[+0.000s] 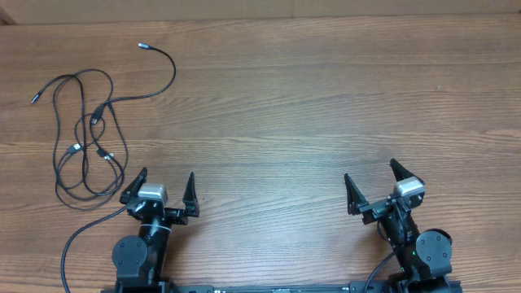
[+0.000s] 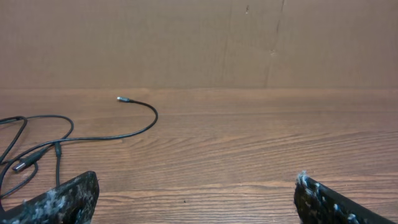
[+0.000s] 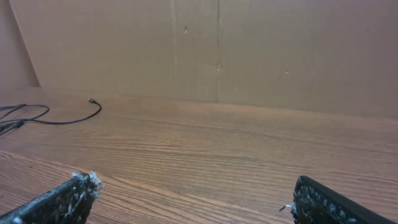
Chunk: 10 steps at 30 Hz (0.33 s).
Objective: Untangle cables
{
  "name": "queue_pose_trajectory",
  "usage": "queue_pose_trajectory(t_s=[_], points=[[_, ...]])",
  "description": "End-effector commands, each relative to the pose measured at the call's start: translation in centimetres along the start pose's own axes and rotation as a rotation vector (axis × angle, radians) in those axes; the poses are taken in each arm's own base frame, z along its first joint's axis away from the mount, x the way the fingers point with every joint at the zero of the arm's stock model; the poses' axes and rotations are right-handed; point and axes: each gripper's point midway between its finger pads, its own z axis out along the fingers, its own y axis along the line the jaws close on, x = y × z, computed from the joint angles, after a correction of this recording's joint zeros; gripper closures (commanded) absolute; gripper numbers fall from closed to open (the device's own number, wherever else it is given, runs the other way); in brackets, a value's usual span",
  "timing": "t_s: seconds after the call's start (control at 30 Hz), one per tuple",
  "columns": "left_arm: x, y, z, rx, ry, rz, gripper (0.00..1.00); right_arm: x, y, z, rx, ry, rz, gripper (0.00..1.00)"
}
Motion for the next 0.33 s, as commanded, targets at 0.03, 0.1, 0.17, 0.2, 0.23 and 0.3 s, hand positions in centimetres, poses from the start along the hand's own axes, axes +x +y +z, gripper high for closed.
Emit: queue_pose_trajectory(t_s=[0.03,0.1,0.17,0.2,0.23,0.3], points=[[-0.01,0.40,-0.06,-0.019,-0.005,0.019,0.00,0.22,-0.02,0.01,0.003,-0.002,-0.005,0.00],[-0.01,0.40,-0.06,-0.019,-0.005,0.019,0.01,0.22,-0.02,0.01,0.003,-0.002,-0.005,0.00],[-0.01,0.40,-0.06,-0.019,-0.005,0.019,0.00,0.22,-0.02,0.01,0.003,-0.002,-0.005,0.00],[-0.01,0.40,-0.06,-0.019,-0.005,0.019,0.00,0.22,-0.02,0.01,0.003,-0.002,-0.005,0.00],[-0.01,0.40,-0.06,-0.019,-0.005,0.019,0.00,0.22,-0.02,0.01,0.003,-0.002,-0.005,0.00],[-0.01,0.40,-0.06,-0.019,-0.005,0.019,0.00,0.22,-0.02,0.01,0.003,-0.002,-0.005,0.00]])
